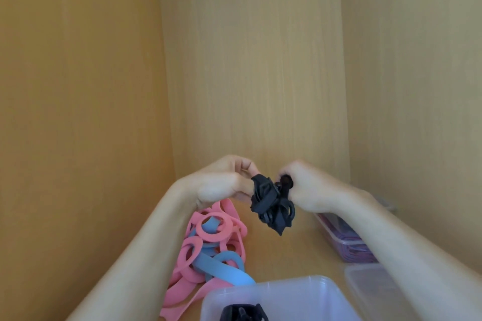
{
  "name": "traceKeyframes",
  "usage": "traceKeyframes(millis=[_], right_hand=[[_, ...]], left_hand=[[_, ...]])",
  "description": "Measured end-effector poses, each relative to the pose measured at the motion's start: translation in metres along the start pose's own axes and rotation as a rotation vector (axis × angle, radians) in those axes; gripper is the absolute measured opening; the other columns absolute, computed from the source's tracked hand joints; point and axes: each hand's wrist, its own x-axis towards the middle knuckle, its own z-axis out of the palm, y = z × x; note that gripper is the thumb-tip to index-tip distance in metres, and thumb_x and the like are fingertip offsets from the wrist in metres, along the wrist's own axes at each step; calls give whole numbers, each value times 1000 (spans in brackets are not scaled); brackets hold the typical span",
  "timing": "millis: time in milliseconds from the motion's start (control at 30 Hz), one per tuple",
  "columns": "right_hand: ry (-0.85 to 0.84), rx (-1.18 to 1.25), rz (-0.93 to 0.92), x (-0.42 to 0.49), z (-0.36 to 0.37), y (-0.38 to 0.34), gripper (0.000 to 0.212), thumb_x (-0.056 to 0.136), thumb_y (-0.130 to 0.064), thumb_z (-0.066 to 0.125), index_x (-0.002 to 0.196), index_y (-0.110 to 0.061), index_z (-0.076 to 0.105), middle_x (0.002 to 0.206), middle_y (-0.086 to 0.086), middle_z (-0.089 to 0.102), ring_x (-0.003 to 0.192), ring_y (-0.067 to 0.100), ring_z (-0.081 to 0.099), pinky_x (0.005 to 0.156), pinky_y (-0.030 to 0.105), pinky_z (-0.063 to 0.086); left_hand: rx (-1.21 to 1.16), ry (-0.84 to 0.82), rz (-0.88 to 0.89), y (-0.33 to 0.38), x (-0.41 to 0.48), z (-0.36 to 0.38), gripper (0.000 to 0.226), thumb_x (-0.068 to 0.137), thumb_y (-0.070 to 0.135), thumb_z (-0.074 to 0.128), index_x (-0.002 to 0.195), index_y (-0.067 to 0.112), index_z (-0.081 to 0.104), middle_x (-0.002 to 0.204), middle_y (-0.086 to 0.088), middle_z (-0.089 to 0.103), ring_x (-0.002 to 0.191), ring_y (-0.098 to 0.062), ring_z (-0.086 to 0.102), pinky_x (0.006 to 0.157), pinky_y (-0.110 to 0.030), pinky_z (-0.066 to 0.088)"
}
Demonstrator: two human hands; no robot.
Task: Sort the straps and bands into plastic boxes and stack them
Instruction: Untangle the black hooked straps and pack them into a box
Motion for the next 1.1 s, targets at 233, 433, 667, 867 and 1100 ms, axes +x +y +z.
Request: traceKeyframes(millis=[233,433,667,867,1100], right_hand=[[67,-96,-28,1,4,1,23,84,-13,59,63,-14,53,56,0,45,56,23,38,53,33,32],[101,146,-17,-3,-5,-8,17,88,-10,56,73,-17,52,68,-4,49,63,17,42,60,31,36],[44,708,-60,-9,-19,-16,12,93,-16,54,83,-15,61,71,-5,62,62,7,55,66,26,44],[-48,868,-26,-8,-20,-12,19,101,-9,52,87,-13,64,79,5,65,71,17,57,59,18,48],[-11,610,-10,-7,-19,-17,11,98,-7,58,92,-13,65,74,-4,63,55,4,53,61,19,42]], left_hand=[[150,74,-87,-5,1,4,13,87,-5,62,90,5,56,81,-13,66,68,-23,70,65,-32,57],[88,231,-35,-7,5,2,13,90,-8,56,91,5,54,83,-14,69,72,-24,73,70,-37,62],[-327,98,92,-16,2,0,15,81,-6,61,85,8,59,85,-14,68,77,-26,68,72,-32,58],[-509,-89,202,-12,-2,-3,15,82,-2,65,84,12,72,88,-11,72,77,-22,70,71,-31,58],[-233,97,54,-14,3,1,14,77,-8,67,82,6,65,89,-21,71,83,-31,71,77,-37,59]])
